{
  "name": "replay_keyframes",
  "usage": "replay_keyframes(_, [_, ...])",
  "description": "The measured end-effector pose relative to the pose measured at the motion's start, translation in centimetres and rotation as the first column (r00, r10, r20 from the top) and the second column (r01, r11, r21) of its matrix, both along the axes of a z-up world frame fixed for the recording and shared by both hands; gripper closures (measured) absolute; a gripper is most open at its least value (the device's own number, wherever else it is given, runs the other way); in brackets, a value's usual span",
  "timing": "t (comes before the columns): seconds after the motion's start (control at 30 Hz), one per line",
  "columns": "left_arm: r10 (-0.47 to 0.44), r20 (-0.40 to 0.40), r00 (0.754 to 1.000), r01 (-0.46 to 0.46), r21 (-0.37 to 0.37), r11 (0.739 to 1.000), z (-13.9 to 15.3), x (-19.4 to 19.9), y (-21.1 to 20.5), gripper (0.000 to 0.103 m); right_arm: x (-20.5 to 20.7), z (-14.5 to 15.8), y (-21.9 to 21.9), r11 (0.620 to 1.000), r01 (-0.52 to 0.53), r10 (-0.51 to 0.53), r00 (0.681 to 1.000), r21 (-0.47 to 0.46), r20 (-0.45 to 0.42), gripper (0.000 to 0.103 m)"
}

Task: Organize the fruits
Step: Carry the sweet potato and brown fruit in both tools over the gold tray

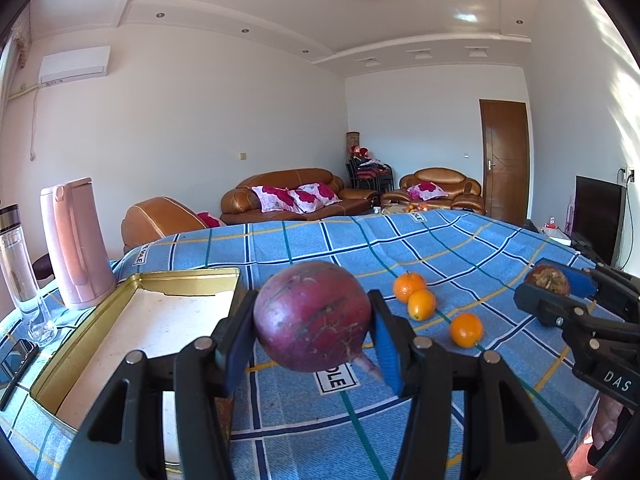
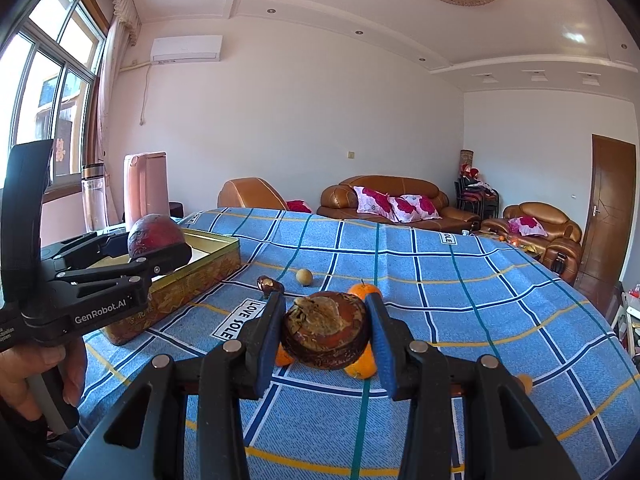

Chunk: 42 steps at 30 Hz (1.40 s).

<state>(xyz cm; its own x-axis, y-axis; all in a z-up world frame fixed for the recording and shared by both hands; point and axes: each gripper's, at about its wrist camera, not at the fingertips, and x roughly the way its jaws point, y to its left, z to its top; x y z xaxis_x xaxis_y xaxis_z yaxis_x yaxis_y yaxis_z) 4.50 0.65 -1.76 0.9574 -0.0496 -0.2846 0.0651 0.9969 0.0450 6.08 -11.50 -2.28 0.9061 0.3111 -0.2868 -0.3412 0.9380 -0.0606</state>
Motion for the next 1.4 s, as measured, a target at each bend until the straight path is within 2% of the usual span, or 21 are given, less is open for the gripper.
replay_keyframes(0.6, [0.050,-0.012,0.999,-0.050,-0.019,0.999,0.1,0.2,2.4,0.048,0.8,0.9,2.8,0.997,-0.077,0.078,0.997,-0.013,0.013,0.060])
replay_keyframes(0.9, [0.089,-0.025,0.996,-0.090,-0.029,0.996,0.1,0.3,4.1,0.048,1.3,2.1,6.0,0.988,-0.148,0.150,0.988,-0.045,0.029,0.060])
replay_keyframes(1.4, [0.189,-0.093,0.978,-0.195,-0.051,0.980,-0.5,1.0,8.4,0.048,3.1,2.1,12.1,0.958,-0.280,0.279,0.960,-0.062,-0.018,0.060])
